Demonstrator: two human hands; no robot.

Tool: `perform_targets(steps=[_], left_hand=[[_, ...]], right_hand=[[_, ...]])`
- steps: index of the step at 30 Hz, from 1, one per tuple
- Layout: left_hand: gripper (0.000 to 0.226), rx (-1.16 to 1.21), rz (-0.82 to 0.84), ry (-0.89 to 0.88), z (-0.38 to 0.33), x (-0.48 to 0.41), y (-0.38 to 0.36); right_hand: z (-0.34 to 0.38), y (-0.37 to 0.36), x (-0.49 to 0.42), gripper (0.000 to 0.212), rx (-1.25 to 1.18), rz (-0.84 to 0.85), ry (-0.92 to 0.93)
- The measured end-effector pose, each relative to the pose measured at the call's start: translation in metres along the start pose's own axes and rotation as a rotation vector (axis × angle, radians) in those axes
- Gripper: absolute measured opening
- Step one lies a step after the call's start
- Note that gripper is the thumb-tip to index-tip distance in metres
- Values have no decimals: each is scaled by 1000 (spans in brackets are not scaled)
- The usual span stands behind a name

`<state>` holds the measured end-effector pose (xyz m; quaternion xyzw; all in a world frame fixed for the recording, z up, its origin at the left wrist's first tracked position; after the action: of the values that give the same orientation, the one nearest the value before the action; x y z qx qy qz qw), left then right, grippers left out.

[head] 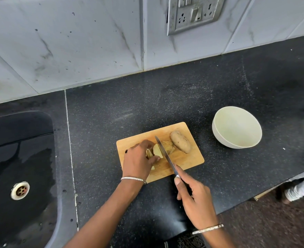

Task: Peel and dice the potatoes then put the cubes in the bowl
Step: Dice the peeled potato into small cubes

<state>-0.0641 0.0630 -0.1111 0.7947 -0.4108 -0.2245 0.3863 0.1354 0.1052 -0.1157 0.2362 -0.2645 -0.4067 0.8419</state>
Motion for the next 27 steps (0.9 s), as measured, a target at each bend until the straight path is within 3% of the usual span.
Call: perform_targets(steps=[8,21,27], left_hand=[[39,-104,54,-22,-2,-8,-8],[35,-38,22,1,3,-10,-9],[35,-29,37,13,4,-9,-9]], right_hand=[[-5,-12,-1,39,48,-5,-11],[10,-27,7,52,239,-4,-62],[8,-32,-8,45,167,29,-126]])
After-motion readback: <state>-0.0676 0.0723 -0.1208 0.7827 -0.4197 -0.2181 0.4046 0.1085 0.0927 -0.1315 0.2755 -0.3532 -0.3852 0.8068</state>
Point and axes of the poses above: each hand's wrist, its own x-axis away from the middle knuckle, its own y-axis out of the back of the hand, z = x × y, the point moved 8 cm from there along -x, towards the middle knuckle, and after that the axes turned 10 degrees about -y, right-handed, at the moved point
